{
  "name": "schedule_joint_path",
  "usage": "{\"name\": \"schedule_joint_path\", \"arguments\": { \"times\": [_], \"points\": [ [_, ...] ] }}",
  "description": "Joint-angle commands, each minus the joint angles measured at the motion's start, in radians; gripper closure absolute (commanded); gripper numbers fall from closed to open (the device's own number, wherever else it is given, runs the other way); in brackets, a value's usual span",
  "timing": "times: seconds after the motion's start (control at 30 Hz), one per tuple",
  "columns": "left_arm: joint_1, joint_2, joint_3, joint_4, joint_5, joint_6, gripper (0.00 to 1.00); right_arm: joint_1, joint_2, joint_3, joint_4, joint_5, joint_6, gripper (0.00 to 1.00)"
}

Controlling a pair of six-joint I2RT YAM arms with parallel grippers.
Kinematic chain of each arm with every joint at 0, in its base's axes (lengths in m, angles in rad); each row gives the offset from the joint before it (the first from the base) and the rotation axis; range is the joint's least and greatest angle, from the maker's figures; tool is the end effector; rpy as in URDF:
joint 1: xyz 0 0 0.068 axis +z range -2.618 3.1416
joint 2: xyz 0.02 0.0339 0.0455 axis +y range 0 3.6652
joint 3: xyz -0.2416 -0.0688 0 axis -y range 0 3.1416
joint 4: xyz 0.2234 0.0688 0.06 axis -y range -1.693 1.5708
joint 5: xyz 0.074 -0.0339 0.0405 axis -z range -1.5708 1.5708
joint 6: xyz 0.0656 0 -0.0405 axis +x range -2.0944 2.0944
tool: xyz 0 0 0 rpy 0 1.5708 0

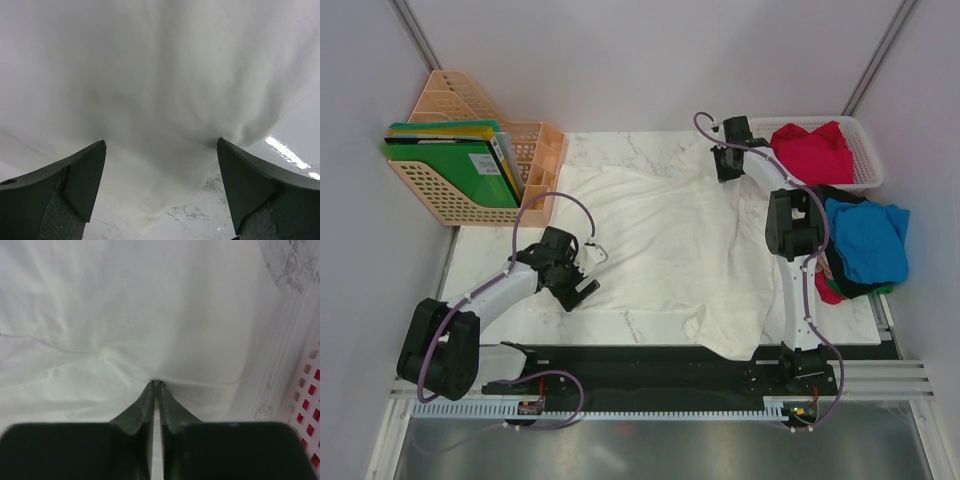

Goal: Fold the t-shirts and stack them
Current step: Flatten out the tshirt

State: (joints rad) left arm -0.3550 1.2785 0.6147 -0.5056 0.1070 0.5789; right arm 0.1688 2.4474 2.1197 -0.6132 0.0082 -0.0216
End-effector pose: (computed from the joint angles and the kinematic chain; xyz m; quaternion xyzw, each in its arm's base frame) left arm 0.2017 -0.0822 0.1263 0.4500 0.8690 -0.0298 0.2037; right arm 0.5115 0.0866 0.1402 -0.0891 0.9466 0.0189 0.3092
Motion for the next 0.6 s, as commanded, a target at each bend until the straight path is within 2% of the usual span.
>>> {"name": "schedule_joint_path", "arguments": {
  "times": [0.0, 0.03, 0.07, 0.17, 0.2, 0.27, 0.37, 0.47, 0.57],
  "points": [
    [-0.004, 0.033, -0.013, 0.047, -0.02, -0.011, 0.02, 0.024, -0.028, -0.021, 0.027, -0.024, -0.038, 0.76],
    [-0.006, 0.039, -0.013, 0.058, -0.018, -0.011, 0.02, 0.029, -0.057, -0.035, 0.032, -0.021, -0.041, 0.62],
    [-0.004, 0.047, -0.013, 0.062, -0.018, -0.011, 0.02, 0.032, -0.073, -0.059, 0.044, -0.014, -0.044, 0.42],
    [-0.006, 0.067, -0.009, 0.075, -0.01, -0.014, 0.02, 0.061, -0.125, -0.09, 0.053, 0.038, -0.043, 0.23],
    [-0.007, 0.07, -0.009, 0.078, -0.004, -0.016, 0.02, 0.076, -0.136, -0.09, 0.05, 0.053, -0.034, 0.2],
    [-0.01, 0.077, -0.01, 0.087, -0.001, -0.017, 0.02, 0.087, -0.13, -0.063, 0.02, 0.079, -0.032, 0.15],
    [-0.012, 0.071, -0.02, 0.094, 0.0, -0.021, 0.02, 0.092, -0.1, -0.017, -0.008, 0.088, -0.021, 0.16],
    [-0.013, 0.061, -0.033, 0.095, -0.01, -0.013, 0.02, 0.094, -0.062, 0.012, -0.023, 0.075, -0.017, 0.29],
    [-0.012, 0.047, -0.053, 0.096, -0.023, -0.004, 0.02, 0.1, -0.033, 0.017, -0.025, 0.058, -0.012, 0.34]
  ]
}}
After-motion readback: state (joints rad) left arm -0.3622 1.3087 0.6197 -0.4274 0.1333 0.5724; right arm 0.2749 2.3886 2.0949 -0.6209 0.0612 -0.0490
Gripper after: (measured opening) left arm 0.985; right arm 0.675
